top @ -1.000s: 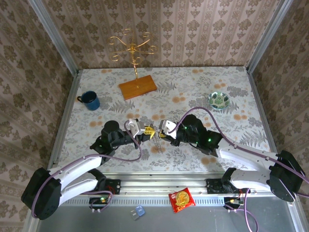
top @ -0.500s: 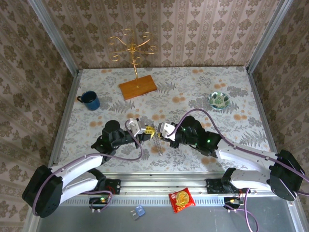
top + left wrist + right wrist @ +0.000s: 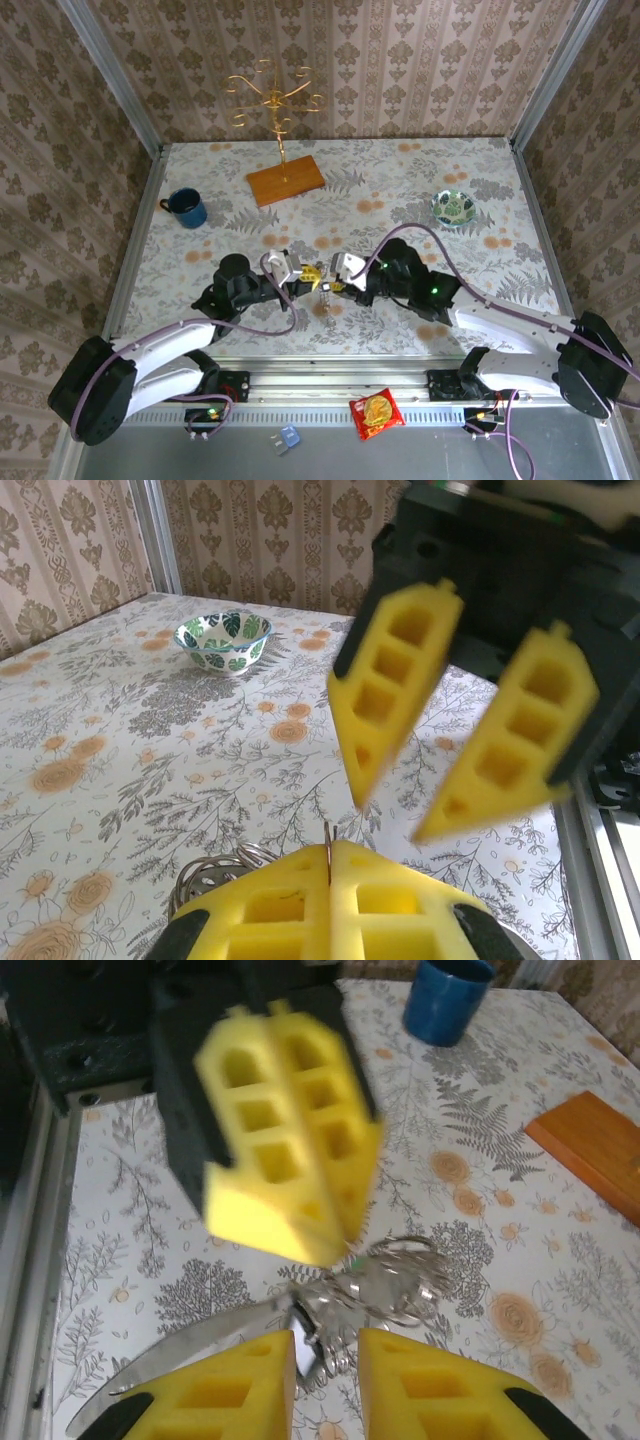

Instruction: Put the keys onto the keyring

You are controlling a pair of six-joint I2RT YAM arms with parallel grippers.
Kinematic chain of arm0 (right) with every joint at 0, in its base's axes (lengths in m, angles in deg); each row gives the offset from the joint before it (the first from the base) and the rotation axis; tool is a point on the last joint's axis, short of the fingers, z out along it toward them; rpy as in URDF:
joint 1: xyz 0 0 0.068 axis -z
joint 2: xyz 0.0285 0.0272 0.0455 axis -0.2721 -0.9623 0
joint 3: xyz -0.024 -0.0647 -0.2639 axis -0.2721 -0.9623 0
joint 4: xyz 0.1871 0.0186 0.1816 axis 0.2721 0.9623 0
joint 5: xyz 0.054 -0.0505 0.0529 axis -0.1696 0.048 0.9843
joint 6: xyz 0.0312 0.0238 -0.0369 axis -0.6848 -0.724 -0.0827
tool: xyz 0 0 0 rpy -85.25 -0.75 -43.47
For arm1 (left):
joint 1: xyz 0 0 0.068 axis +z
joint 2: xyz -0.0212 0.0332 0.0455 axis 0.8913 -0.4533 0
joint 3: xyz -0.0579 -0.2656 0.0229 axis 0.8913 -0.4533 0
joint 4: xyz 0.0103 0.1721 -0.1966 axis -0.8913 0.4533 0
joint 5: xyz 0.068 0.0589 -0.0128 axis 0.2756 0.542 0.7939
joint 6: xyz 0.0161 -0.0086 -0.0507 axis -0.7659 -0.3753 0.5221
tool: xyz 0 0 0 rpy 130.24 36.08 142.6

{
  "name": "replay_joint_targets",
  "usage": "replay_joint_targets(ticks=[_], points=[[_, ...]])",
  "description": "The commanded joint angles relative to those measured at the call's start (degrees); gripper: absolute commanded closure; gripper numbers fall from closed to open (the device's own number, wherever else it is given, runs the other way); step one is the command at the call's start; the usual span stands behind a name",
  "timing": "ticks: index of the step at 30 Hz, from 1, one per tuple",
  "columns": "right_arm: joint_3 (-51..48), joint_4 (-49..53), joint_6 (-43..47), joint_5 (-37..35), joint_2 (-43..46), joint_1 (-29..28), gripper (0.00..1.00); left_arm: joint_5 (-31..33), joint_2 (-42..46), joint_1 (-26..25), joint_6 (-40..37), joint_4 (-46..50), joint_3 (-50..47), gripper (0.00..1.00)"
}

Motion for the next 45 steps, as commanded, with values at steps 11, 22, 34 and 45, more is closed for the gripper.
replay_joint_targets(ticks=[11, 22, 34, 45], points=[[-5.1, -15.5, -16.4, 12.1, -2.1, 6.1, 0.76, -1.2, -2.7, -0.4, 2.8, -14.7, -3.4, 1.00], [-3.7, -20.2, -19.7, 15.2, -7.3, 6.0, 0.72, -2.3, -3.0, -0.6, 2.4, -14.7, -3.6, 1.00], [-2.6, -21.6, -21.0, 18.1, -9.6, 6.1, 0.73, -2.9, -3.0, -0.8, 2.2, -14.4, -3.3, 1.00], [-1.4, -23.7, -21.6, 19.5, -11.5, 6.0, 0.81, -3.7, -3.2, -0.8, 2.5, -14.7, -3.1, 1.00]])
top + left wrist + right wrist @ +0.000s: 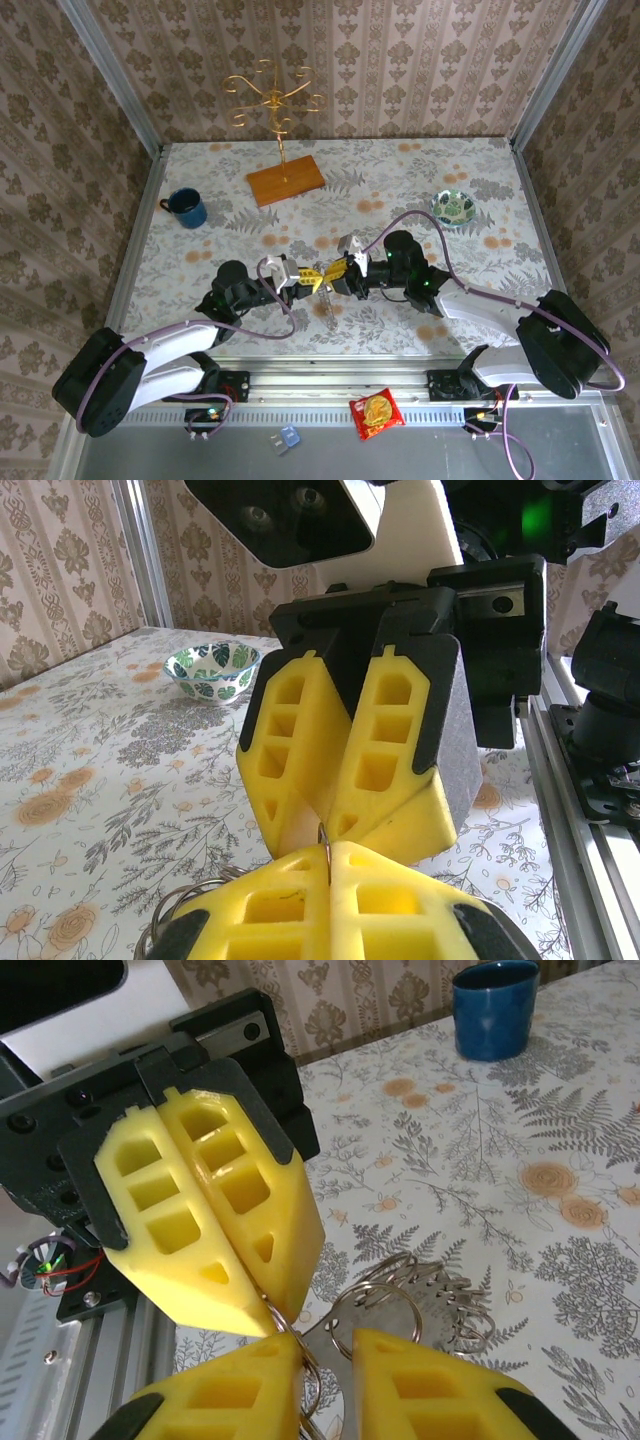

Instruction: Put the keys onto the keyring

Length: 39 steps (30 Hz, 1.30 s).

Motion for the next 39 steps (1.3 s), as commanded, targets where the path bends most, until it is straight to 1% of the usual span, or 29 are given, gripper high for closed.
replay_joint_targets(ticks=[1, 5, 7, 9, 11, 13, 15, 18, 20, 22, 25, 31, 33, 34, 36, 37, 38, 39], points=[[2.6, -2.5, -0.7, 1.9, -1.0, 0.1, 0.83, -2.1, -0.5, -0.5, 0.8, -3.8, 0.2, 1.00], [2.7, -2.8, -0.4, 3.5, -1.2, 0.2, 0.92, -2.1, -0.6, -0.5, 0.9, -4.2, 0.2, 1.00], [2.7, -2.9, 0.2, 4.7, -0.9, 0.1, 1.00, -2.0, -0.6, -0.5, 0.9, -4.1, 0.3, 1.00], [2.7, -1.2, 1.7, 5.2, -0.1, 0.2, 1.00, -1.2, -0.5, -0.4, 0.9, -3.6, 0.3, 1.00], [3.3, 3.0, 4.4, 5.0, 1.1, 0.2, 1.00, 0.0, 0.1, -0.5, 0.2, -1.5, 0.6, 1.00], [4.3, 7.8, 7.4, 4.4, 2.4, 0.2, 1.00, 0.4, 1.3, -0.5, -1.3, 2.7, 1.4, 0.93], [5.3, 12.4, 10.3, 3.4, 3.6, 0.2, 1.00, 0.5, 2.6, -0.4, -3.4, 8.4, 2.7, 0.83], [7.6, 19.3, 14.3, 2.4, 4.5, 0.2, 1.00, 0.2, 4.1, -0.4, -6.2, 15.4, 4.5, 0.78], [9.1, 22.9, 16.5, 1.9, 4.4, 0.1, 1.00, -0.1, 4.7, -0.5, -7.7, 18.6, 5.5, 0.78], [11.0, 26.9, 19.2, 1.0, 4.1, -0.4, 1.00, -0.3, 4.8, -0.5, -8.9, 21.0, 6.5, 0.79], [14.5, 33.4, 23.9, -1.6, 3.0, -2.1, 1.00, -1.2, 4.2, -0.4, -9.7, 22.2, 7.6, 0.79], [20.7, 44.3, 32.0, -7.8, 0.6, -5.8, 1.00, -3.1, 3.0, -0.5, -10.8, 24.1, 9.5, 0.85], [22.5, 46.9, 33.9, -8.7, 0.2, -6.7, 1.00, -3.8, 2.8, -0.4, -11.7, 25.4, 10.1, 0.90], [23.3, 47.8, 34.4, -8.7, 0.1, -7.0, 1.00, -4.2, 2.8, -0.5, -12.0, 25.8, 10.3, 0.94], [23.7, 47.9, 33.7, -7.5, 0.5, -6.9, 1.00, -4.8, 3.0, -0.5, -12.1, 25.8, 10.5, 1.00], [23.1, 46.3, 32.3, -6.6, 1.2, -6.3, 1.00, -4.9, 3.0, -0.5, -12.1, 25.6, 10.4, 1.00], [22.0, 44.3, 30.3, -5.4, 1.9, -5.5, 0.95, -4.9, 3.2, -0.4, -12.0, 25.2, 10.2, 1.00], [20.5, 41.6, 27.6, -3.3, 3.0, -4.3, 0.83, -5.1, 3.3, -0.5, -11.6, 24.3, 9.8, 1.00]])
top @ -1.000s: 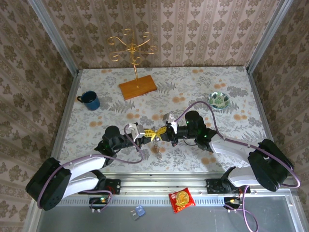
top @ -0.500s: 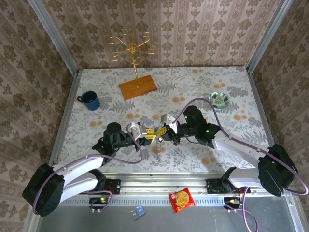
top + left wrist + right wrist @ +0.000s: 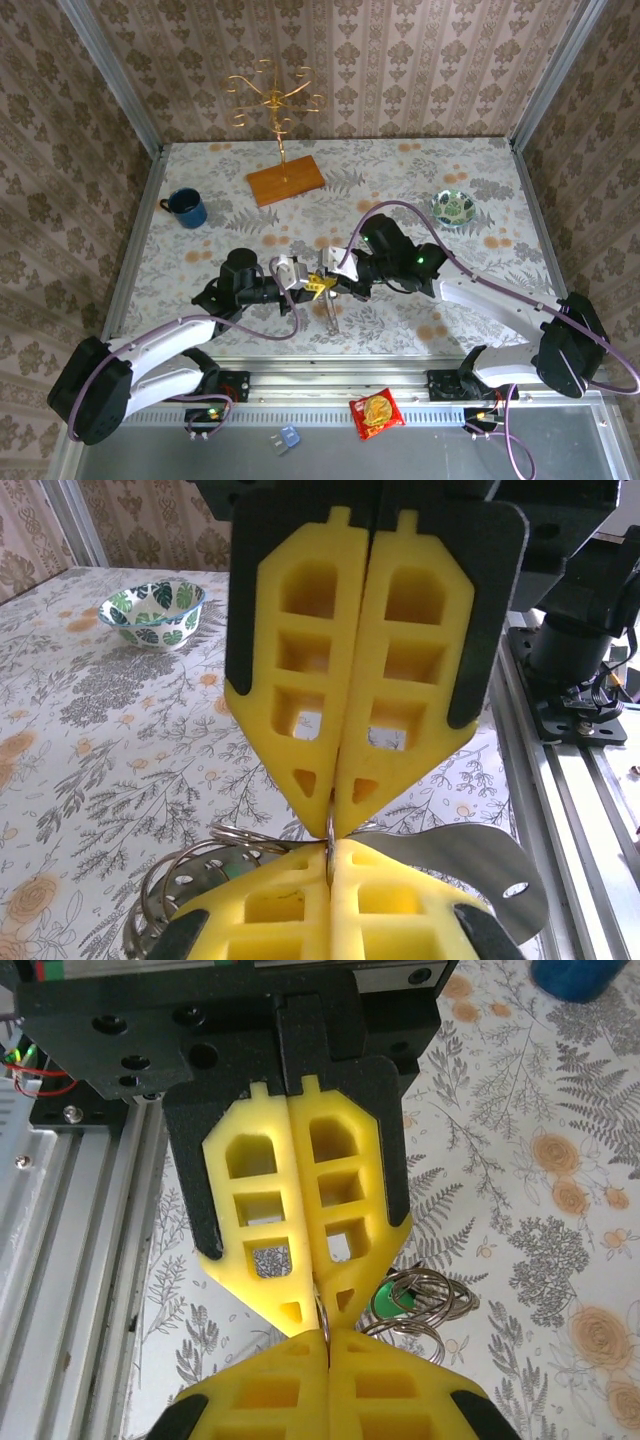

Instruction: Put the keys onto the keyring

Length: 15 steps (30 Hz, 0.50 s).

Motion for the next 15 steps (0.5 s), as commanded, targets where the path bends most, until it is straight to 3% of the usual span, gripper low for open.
replay_joint_targets(ticks=[1, 7, 15], points=[[-2.4, -5.5, -4.9, 6.7, 3.5, 2.2, 0.77, -1.2, 0.3, -0.1, -0.3, -1.8, 1.4, 1.00], [-11.8, -22.5, -17.1, 12.0, 6.5, 5.1, 0.72, -2.5, -1.0, -0.1, 4.6, -14.3, -2.4, 1.00], [-14.7, -28.0, -20.6, 11.9, 5.7, 5.1, 0.76, -4.1, -2.7, -0.1, 6.6, -18.9, -3.6, 1.00]])
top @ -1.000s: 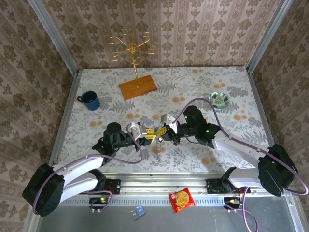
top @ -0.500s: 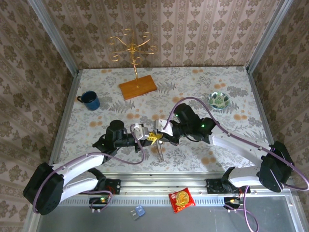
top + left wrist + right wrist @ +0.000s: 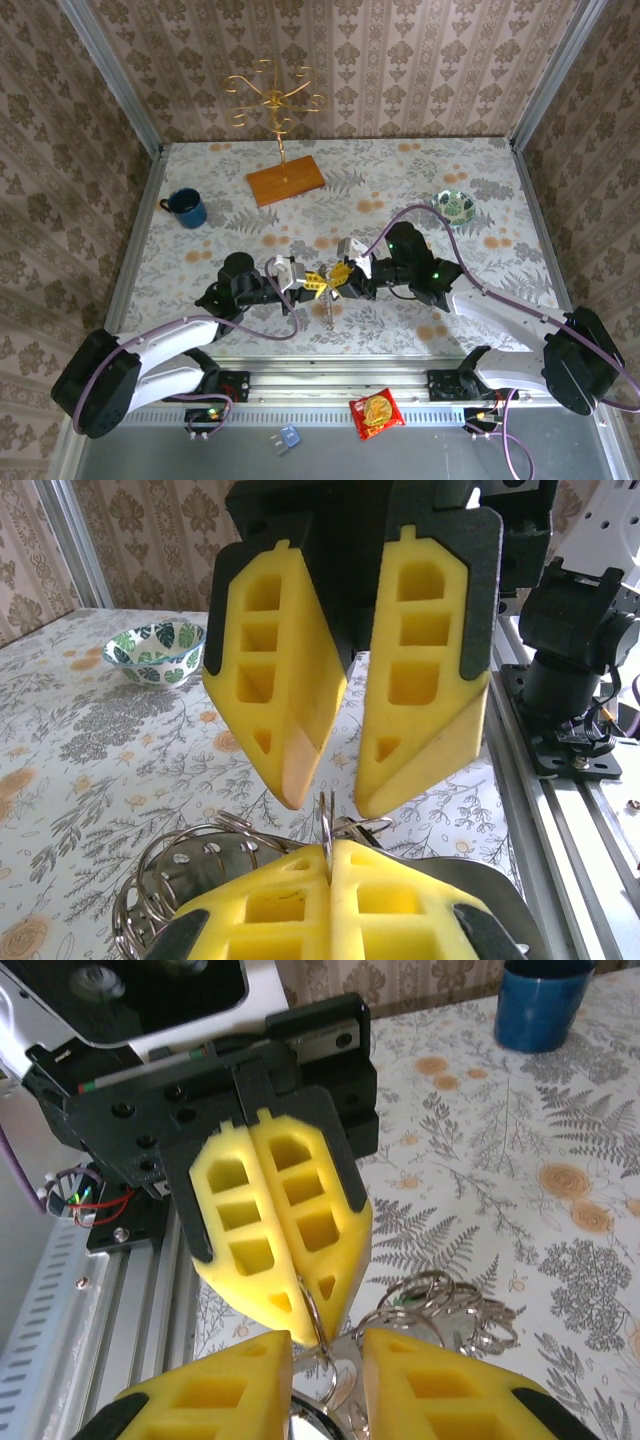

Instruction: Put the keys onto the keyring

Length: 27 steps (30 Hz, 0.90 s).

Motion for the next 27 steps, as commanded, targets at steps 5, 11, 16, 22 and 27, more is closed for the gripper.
replay_joint_targets(ticks=[5, 11, 16, 22, 27], points=[[-0.5, -4.9, -2.8, 2.4, -1.3, -0.2, 0.80, -2.5, -0.7, -0.2, 2.9, -8.4, -0.7, 1.00], [-0.1, -4.6, -2.6, 3.3, -2.4, -0.2, 0.88, -2.4, -0.8, -0.2, 3.5, -9.8, -1.0, 1.00], [1.5, -0.9, -0.2, 3.6, -2.4, -0.2, 1.00, -0.6, -0.5, -0.1, 3.6, -9.8, -1.1, 0.96], [6.1, 9.9, 6.3, 1.6, -1.8, -0.5, 1.00, 1.9, 1.7, -0.2, -0.1, 1.4, 0.9, 0.78], [11.4, 19.5, 12.7, -0.9, -3.8, -2.4, 1.00, 1.5, 1.8, -0.2, -2.6, 8.2, 3.2, 0.81]])
